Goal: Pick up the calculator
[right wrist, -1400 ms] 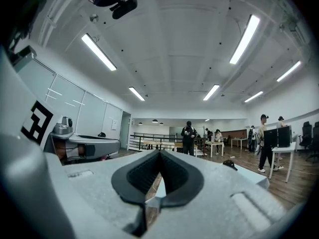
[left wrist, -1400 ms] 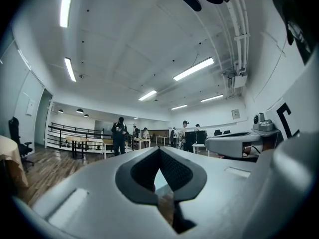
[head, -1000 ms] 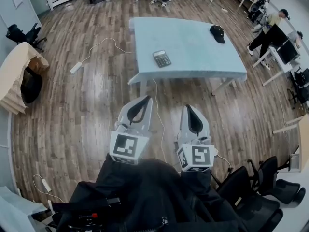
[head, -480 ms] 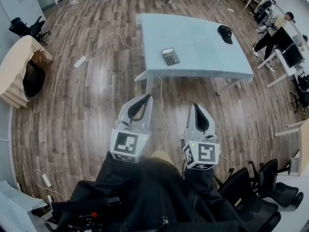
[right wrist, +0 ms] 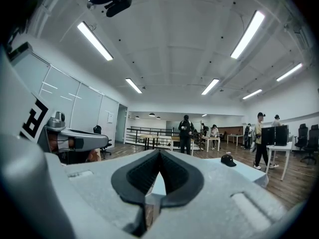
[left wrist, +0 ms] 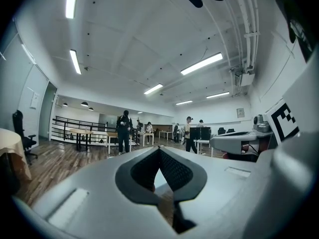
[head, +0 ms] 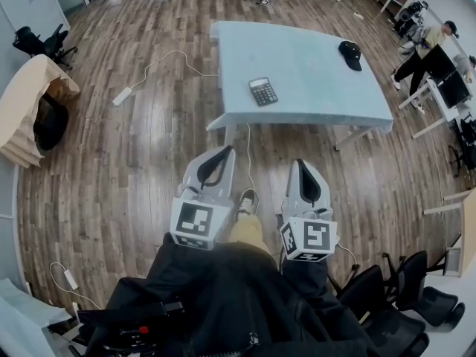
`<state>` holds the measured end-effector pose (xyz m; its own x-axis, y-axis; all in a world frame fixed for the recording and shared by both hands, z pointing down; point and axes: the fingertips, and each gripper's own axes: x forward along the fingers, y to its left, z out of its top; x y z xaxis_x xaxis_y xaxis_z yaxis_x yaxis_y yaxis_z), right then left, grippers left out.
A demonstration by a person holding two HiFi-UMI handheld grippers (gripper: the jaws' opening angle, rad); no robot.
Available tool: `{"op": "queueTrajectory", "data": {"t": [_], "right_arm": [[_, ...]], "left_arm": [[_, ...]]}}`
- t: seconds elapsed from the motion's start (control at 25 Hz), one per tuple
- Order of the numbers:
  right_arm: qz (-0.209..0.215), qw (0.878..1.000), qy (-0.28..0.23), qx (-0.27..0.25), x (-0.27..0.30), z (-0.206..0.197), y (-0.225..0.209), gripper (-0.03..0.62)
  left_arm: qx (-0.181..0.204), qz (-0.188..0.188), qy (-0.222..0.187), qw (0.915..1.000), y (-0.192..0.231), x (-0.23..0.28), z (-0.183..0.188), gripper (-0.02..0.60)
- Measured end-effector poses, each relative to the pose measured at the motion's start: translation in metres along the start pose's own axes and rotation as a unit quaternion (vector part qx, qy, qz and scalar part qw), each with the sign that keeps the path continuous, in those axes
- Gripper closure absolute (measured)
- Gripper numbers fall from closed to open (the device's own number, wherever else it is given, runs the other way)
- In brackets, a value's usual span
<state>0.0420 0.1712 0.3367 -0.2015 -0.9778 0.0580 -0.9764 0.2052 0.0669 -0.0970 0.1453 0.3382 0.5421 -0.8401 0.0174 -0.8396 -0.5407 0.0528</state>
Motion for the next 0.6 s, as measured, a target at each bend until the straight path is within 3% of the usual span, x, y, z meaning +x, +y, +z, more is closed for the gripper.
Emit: {"op": "queueTrajectory", "data": {"t": [0.6], "right_arm": [[0.037,0.999,-0.007,0.009,0.132,0.002,-0.07,0.595]], "left_arm": [[0.011,0.019,0.005,0.9997,0.032,0.149,0.006,0.583]]}}
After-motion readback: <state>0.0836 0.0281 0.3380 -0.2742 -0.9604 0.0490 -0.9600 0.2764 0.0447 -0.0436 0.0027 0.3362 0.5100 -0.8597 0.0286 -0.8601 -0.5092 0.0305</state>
